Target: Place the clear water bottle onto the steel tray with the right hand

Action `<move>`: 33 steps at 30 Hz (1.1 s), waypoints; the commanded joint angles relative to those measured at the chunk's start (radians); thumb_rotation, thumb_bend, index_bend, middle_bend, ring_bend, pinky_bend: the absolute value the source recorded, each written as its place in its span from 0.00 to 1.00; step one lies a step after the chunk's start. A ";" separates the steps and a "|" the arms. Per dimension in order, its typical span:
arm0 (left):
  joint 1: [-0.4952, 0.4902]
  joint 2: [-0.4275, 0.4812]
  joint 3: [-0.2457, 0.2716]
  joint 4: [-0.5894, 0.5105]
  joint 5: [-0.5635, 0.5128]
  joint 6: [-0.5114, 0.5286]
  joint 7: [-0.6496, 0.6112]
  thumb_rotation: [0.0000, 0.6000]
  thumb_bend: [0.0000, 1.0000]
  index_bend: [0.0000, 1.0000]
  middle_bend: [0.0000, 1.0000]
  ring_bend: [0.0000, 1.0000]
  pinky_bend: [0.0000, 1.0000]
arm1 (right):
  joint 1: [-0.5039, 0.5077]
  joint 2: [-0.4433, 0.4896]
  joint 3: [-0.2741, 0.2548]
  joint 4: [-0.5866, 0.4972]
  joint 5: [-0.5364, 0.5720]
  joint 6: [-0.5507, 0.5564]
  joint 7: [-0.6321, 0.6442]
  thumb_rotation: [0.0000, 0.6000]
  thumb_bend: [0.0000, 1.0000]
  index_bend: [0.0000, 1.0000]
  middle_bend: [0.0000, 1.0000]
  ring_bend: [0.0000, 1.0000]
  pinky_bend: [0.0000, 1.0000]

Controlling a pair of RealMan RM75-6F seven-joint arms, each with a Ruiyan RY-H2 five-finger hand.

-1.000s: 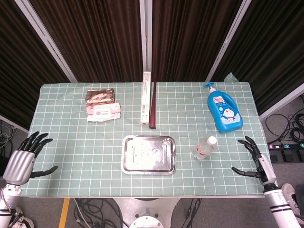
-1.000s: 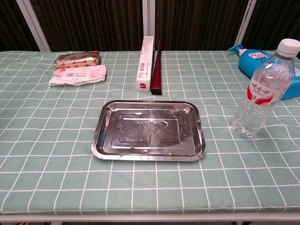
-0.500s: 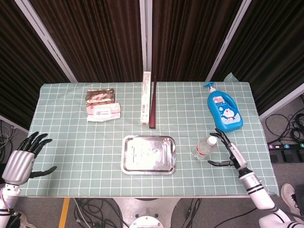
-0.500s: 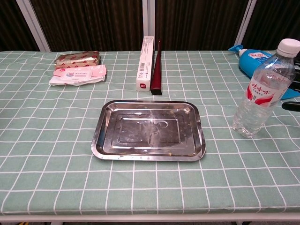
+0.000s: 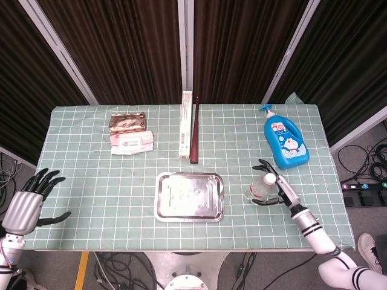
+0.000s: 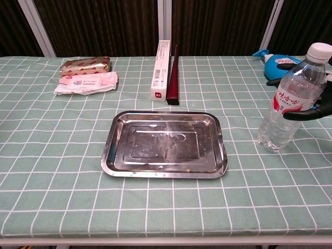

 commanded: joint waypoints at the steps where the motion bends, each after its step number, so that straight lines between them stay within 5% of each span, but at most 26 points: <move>1: -0.001 0.001 -0.001 0.000 -0.001 0.000 -0.002 0.79 0.09 0.26 0.23 0.10 0.18 | 0.005 -0.017 0.008 0.007 0.020 -0.006 -0.023 1.00 0.00 0.16 0.24 0.07 0.11; 6: 0.000 0.002 0.001 0.001 -0.003 -0.002 -0.007 0.78 0.09 0.26 0.23 0.10 0.18 | 0.008 -0.034 0.018 0.003 0.059 -0.023 -0.078 1.00 0.06 0.51 0.44 0.24 0.26; 12: 0.001 0.002 0.000 0.003 -0.005 0.000 -0.011 0.79 0.09 0.26 0.23 0.10 0.18 | 0.012 -0.032 0.032 -0.009 0.086 -0.031 -0.111 1.00 0.15 0.62 0.51 0.28 0.31; 27: 0.002 0.005 -0.002 -0.007 -0.002 0.008 -0.021 0.79 0.09 0.26 0.23 0.10 0.18 | 0.022 0.107 0.097 -0.240 0.117 0.023 -0.287 1.00 0.20 0.65 0.52 0.30 0.34; 33: 0.005 0.008 0.005 -0.014 0.002 0.008 -0.012 0.78 0.09 0.26 0.23 0.10 0.18 | 0.106 0.042 0.170 -0.264 0.199 -0.068 -0.364 1.00 0.21 0.65 0.53 0.30 0.35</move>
